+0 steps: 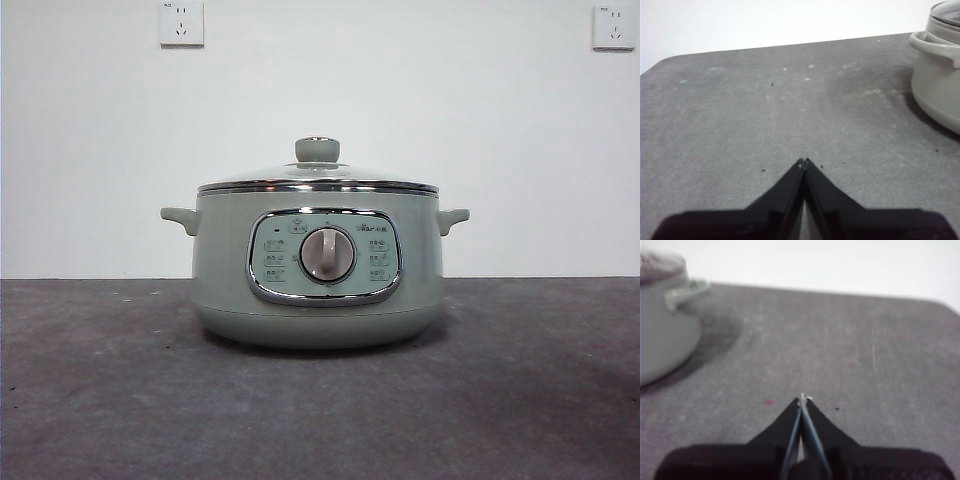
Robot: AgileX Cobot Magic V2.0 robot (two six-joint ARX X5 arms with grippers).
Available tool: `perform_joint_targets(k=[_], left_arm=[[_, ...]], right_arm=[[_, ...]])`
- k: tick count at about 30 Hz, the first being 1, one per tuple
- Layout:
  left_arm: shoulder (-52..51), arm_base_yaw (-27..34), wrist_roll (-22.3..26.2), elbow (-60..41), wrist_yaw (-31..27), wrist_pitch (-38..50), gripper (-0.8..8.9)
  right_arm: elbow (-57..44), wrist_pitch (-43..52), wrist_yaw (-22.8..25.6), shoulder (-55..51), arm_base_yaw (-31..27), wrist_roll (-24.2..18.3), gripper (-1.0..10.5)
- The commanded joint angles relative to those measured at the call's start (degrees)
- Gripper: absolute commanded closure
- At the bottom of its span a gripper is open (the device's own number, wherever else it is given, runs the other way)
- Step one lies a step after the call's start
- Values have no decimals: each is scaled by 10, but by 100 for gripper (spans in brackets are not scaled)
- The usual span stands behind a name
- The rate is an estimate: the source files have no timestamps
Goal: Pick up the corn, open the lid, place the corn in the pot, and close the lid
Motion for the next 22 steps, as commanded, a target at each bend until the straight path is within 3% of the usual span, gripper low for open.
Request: perform_joint_targets(k=[1, 22], left_arm=[[2, 2, 7, -5, 0, 3, 817], [10, 2, 7, -5, 0, 3, 817]], right_arm=[[-3, -3, 11, -2, 0, 20, 946], [-3, -3, 15, -1, 0, 28, 946]])
